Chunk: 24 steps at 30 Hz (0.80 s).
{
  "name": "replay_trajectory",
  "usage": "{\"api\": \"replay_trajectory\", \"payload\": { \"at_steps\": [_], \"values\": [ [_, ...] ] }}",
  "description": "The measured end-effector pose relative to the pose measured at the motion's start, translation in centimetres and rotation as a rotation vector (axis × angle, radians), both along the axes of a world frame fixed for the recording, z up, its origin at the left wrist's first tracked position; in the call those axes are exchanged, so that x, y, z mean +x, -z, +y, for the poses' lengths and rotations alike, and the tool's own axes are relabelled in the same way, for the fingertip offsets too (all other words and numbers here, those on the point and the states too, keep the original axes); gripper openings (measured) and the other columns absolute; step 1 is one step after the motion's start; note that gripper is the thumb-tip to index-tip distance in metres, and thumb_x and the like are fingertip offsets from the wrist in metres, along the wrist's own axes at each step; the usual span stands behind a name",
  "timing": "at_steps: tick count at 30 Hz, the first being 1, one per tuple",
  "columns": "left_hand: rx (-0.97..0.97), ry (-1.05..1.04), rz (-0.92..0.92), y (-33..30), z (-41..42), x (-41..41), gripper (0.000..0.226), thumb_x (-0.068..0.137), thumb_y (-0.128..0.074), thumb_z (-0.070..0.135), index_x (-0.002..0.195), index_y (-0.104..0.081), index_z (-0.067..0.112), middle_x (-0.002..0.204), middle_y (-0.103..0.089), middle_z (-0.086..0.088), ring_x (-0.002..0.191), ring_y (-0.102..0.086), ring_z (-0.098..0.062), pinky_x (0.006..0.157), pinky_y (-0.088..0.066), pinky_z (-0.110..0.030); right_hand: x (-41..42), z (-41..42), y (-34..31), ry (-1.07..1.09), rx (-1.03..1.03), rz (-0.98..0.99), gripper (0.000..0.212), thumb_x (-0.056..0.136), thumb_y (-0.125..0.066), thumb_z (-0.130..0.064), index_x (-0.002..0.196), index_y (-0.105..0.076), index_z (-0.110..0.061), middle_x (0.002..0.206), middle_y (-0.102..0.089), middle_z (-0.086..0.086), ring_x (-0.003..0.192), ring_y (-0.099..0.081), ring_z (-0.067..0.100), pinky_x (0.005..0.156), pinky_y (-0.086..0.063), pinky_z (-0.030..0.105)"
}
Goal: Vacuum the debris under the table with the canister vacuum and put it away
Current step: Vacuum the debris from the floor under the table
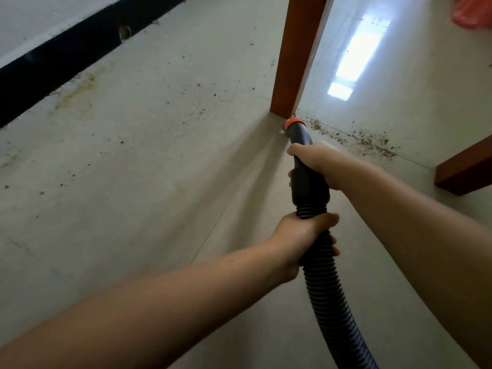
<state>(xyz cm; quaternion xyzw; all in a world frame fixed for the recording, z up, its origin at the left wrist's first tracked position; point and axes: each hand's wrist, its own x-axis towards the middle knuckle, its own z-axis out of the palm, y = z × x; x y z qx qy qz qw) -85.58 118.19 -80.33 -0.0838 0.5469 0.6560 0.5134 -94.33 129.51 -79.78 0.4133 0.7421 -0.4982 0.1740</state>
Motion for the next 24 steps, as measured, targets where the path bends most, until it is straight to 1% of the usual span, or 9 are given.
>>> {"api": "replay_trajectory", "payload": {
  "at_steps": [2,4,6,7,10,11,17,21,24],
  "values": [
    [-0.018,0.032,0.018,0.1,1.2,0.0,0.014,0.087,-0.064,0.016,0.093,-0.053,0.009,0.069,-0.058,-0.006,0.056,-0.06,-0.019,0.062,-0.055,-0.031,0.6,2.0,0.3,0.089,-0.025,0.035,0.03,0.087,-0.058,-0.035,0.092,-0.046,-0.008,0.108,-0.066,0.022,0.094,-0.068,0.037,0.088,-0.055,0.048],
    [-0.026,0.056,0.032,0.3,2.5,0.0,0.015,0.086,-0.065,0.015,0.092,-0.052,0.009,0.069,-0.057,-0.007,0.056,-0.059,-0.02,0.061,-0.055,-0.032,1.2,3.6,0.4,0.149,-0.057,0.059,0.036,0.086,-0.061,-0.036,0.106,-0.046,-0.009,0.108,-0.067,0.021,0.093,-0.069,0.036,0.088,-0.055,0.048],
    [-0.042,0.057,0.037,0.5,3.7,-0.2,0.015,0.085,-0.065,0.014,0.092,-0.052,0.009,0.069,-0.056,-0.007,0.055,-0.058,-0.02,0.059,-0.054,-0.031,1.5,4.8,0.3,0.17,-0.098,0.064,0.043,0.086,-0.062,-0.036,0.115,-0.045,-0.008,0.105,-0.068,0.019,0.09,-0.07,0.033,0.086,-0.057,0.046],
    [-0.052,0.047,0.033,0.6,4.2,-0.4,0.015,0.085,-0.064,0.014,0.092,-0.052,0.009,0.069,-0.056,-0.007,0.054,-0.058,-0.02,0.058,-0.054,-0.03,1.4,5.1,0.2,0.168,-0.117,0.067,0.044,0.087,-0.062,-0.035,0.118,-0.046,-0.008,0.101,-0.069,0.018,0.085,-0.071,0.031,0.081,-0.058,0.044],
    [-0.076,0.005,0.018,0.9,5.1,-0.9,0.015,0.086,-0.064,0.013,0.094,-0.052,0.009,0.07,-0.056,-0.007,0.055,-0.057,-0.02,0.056,-0.053,-0.029,0.7,5.3,-0.1,0.148,-0.163,0.075,0.041,0.091,-0.06,-0.03,0.124,-0.046,-0.009,0.081,-0.068,0.013,0.061,-0.068,0.024,0.055,-0.059,0.032],
    [-0.084,-0.008,0.015,1.0,5.3,-1.2,0.015,0.086,-0.064,0.013,0.094,-0.052,0.009,0.071,-0.056,-0.008,0.055,-0.057,-0.02,0.056,-0.053,-0.029,0.4,5.2,-0.1,0.145,-0.172,0.075,0.042,0.091,-0.059,-0.029,0.125,-0.047,-0.008,0.078,-0.067,0.012,0.059,-0.067,0.023,0.052,-0.058,0.031],
    [-0.102,-0.042,0.032,2.0,5.6,-3.2,0.014,0.086,-0.065,0.013,0.091,-0.053,0.008,0.069,-0.056,-0.008,0.054,-0.057,-0.021,0.055,-0.052,-0.03,-1.6,5.1,0.4,0.142,-0.167,0.062,0.043,0.09,-0.059,-0.032,0.124,-0.046,-0.008,0.077,-0.066,0.01,0.062,-0.067,0.023,0.056,-0.056,0.033],
    [-0.067,-0.027,0.02,1.6,6.5,-3.6,0.014,0.087,-0.064,0.014,0.092,-0.052,0.008,0.07,-0.056,-0.008,0.055,-0.057,-0.021,0.056,-0.053,-0.03,-2.1,5.9,0.0,0.109,-0.116,0.051,0.04,0.091,-0.057,-0.033,0.12,-0.045,-0.008,0.078,-0.065,0.01,0.066,-0.066,0.023,0.068,-0.058,0.035],
    [-0.035,0.027,0.013,1.1,7.2,-3.0,0.015,0.087,-0.065,0.015,0.092,-0.052,0.009,0.071,-0.057,-0.008,0.056,-0.058,-0.02,0.058,-0.054,-0.031,-1.3,7.0,-0.6,0.107,-0.107,0.023,0.035,0.092,-0.056,-0.033,0.113,-0.044,-0.007,0.078,-0.063,0.01,0.066,-0.064,0.022,0.068,-0.057,0.034]
  ]
}}
